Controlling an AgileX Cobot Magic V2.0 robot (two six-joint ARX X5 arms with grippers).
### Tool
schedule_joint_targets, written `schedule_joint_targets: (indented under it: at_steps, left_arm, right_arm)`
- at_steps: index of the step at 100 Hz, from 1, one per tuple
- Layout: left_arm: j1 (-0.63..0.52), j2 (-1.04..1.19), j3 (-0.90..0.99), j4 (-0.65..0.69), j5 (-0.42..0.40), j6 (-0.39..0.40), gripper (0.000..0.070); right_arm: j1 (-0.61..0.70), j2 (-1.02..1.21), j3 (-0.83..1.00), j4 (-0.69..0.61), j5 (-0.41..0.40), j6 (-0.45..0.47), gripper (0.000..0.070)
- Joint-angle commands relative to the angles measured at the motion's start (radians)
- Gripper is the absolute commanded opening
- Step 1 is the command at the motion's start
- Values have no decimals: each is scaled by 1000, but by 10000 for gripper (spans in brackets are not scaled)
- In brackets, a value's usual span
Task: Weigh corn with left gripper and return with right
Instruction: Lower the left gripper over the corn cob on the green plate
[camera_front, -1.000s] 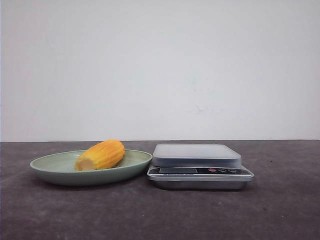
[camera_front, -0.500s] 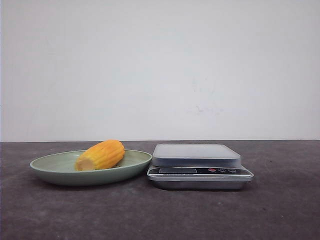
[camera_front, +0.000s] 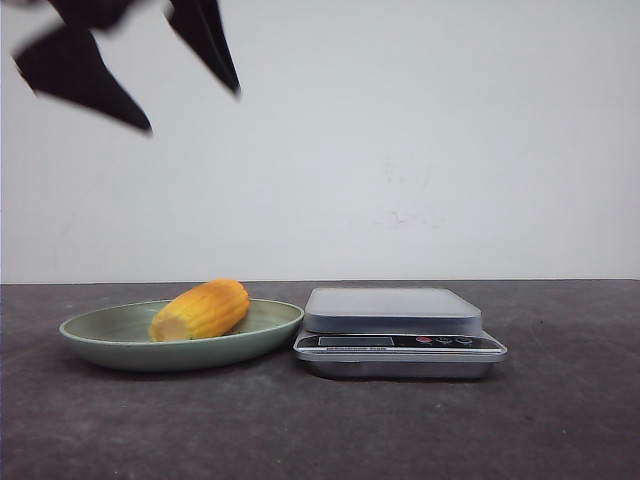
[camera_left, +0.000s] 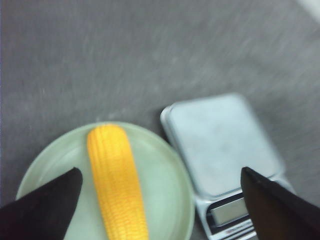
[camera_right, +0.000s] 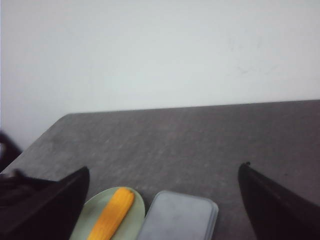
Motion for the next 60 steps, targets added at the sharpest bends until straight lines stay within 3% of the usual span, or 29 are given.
schedule_joint_targets:
  at_steps: [1,28,60]
  left_arm:
    - [-11,62,14,28,-13,16,596]
    - [-16,251,14,49,-95,4,595]
    - [-18,327,14,50,-126,-17,595]
  right_arm:
    - [10,0,24,10,-2,-18,603]
    - [32,-2,24,10,3,-36,603]
    - [63,-2,24,-4,3,-36,602]
